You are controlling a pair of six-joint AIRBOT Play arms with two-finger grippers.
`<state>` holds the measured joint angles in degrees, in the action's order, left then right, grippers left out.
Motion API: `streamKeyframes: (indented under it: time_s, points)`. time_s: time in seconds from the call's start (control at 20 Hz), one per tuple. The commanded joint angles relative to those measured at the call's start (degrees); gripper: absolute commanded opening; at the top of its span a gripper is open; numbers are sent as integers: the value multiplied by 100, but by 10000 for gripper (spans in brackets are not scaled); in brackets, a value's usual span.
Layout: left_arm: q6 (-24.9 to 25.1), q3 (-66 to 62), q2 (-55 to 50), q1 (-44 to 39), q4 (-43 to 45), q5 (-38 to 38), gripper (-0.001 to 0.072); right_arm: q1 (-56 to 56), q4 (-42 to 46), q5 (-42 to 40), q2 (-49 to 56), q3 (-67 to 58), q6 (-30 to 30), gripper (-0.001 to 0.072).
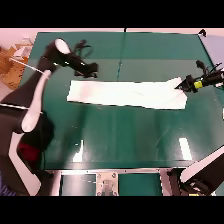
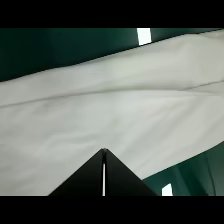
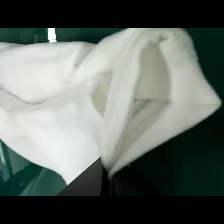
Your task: Fold the shirts.
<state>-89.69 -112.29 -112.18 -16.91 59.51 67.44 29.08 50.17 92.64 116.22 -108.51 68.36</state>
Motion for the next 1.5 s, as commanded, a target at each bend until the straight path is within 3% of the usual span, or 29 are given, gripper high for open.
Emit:
streamKeyframes:
  time_s: [0.0,0.2,0.45,0.7,0.85,1.0,1.2,1.35,1.45]
  points:
    - [76,315,-238,-1021,-72,-1558,20,-52,-251,555,-680,-87,361,13]
    - [79,308,-791,-1891,-522,-2459,20,-179,-1014,824,-1541,-87,501,13]
    - [205,275,-1316,-2332,-1681,-3228,20,-393,-1971,946,-2240,-87,584,14]
    - [629,232,-1502,-2433,-2549,-3460,20,-435,-1902,933,-2295,-85,577,14]
    - [918,-210,-1419,-2118,-2511,-2487,20,-455,-1851,918,-2297,-85,581,14]
    - [1246,-627,-1060,-1412,-2448,-866,20,-546,-1862,892,-2297,-85,702,14]
    - [1150,-627,-188,-210,-1119,804,19,-1156,-1862,629,-2297,-81,1012,14]
    - [901,-627,398,662,-68,1633,20,-2094,-1674,-153,-2297,-72,1399,14]
    - [898,-623,647,1163,120,1867,20,-2889,-1272,-973,-2280,92,1679,13]
